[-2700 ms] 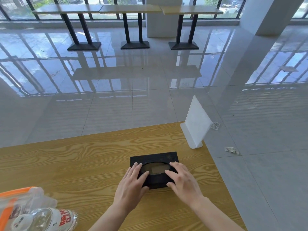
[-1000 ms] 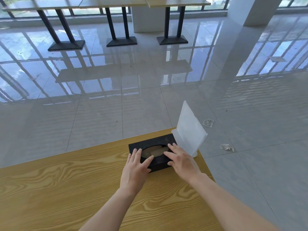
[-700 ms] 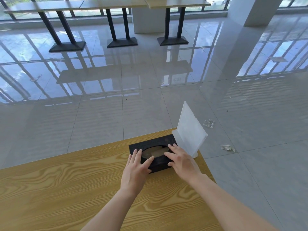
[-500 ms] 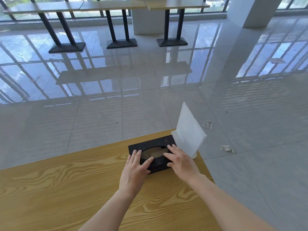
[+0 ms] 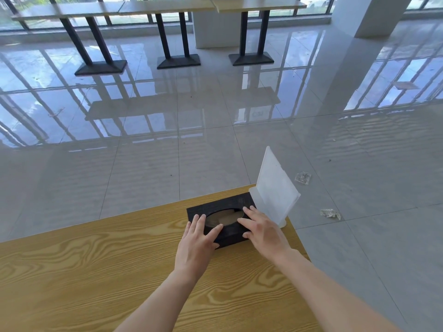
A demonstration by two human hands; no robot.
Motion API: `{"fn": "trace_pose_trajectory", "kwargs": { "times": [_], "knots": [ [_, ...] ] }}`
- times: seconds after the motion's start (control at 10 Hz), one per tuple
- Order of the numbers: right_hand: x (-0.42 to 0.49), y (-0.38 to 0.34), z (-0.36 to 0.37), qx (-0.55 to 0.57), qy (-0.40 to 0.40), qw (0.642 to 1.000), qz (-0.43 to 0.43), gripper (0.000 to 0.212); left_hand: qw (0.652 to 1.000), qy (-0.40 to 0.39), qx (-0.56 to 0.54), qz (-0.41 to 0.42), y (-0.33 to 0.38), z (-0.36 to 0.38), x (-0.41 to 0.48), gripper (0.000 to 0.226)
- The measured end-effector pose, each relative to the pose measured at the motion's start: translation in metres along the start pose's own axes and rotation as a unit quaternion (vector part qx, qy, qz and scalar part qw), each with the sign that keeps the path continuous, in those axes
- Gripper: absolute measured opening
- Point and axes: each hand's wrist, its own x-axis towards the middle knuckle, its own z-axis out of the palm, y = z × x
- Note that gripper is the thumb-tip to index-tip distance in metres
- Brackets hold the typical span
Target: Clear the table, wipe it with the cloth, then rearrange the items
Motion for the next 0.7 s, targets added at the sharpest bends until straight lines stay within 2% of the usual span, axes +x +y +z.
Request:
{"fn": "trace_pose_trajectory", "kwargs": {
  "times": [0.3,0.5,0.6,0.7],
  "knots": [
    [-0.001,-0.001,0.001,0.009,0.000,1.000,0.008,0.046,1.000,-0.001,0.006,-0.002,0.000,0.001,0.000,0.058],
    [0.001,-0.002,-0.005,0.007,-0.030,0.999,0.011,0.051,1.000,-0.003,0.007,-0.001,-0.001,0.005,-0.001,0.061],
    [-0.002,-0.007,-0.016,0.023,-0.016,0.999,0.019,0.056,1.000,0.004,0.005,-0.004,-0.003,-0.002,-0.005,0.066],
    [-0.007,-0.008,-0.025,0.052,0.029,0.997,0.039,0.047,1.000,-0.001,-0.007,-0.013,-0.005,-0.007,-0.008,0.066]
  ]
}}
